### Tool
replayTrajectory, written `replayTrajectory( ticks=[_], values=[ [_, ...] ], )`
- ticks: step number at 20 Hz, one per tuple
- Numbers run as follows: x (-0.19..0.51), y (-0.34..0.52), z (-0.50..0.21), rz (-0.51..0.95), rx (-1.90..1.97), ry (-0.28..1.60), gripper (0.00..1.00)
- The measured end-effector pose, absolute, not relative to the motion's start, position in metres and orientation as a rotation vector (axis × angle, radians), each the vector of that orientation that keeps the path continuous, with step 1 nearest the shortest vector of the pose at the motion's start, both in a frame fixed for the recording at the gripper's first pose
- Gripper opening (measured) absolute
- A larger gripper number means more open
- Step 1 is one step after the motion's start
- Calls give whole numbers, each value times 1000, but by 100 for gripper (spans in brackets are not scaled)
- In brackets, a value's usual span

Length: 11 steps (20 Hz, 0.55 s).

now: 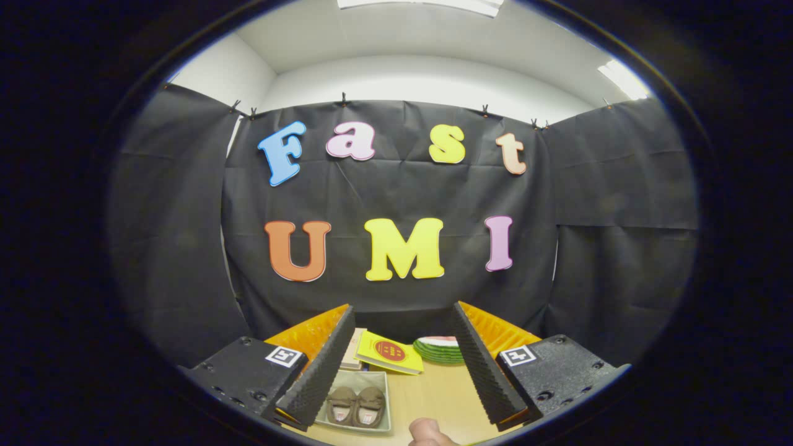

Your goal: Open the storage box then place both shoes into the box .Put the left shoe in first, then the right shoe, with the right side of both shoes facing outward in a uniform manner.

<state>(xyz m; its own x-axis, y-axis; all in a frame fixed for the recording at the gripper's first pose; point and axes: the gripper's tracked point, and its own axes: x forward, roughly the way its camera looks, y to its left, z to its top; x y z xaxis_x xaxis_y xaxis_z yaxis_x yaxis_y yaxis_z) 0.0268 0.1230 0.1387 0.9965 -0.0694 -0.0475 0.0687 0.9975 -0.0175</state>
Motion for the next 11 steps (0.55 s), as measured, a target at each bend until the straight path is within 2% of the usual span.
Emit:
replayTrajectory(
  ticks=[11],
  values=[
    [40,96,125,-59,21,20,100]
  ],
)
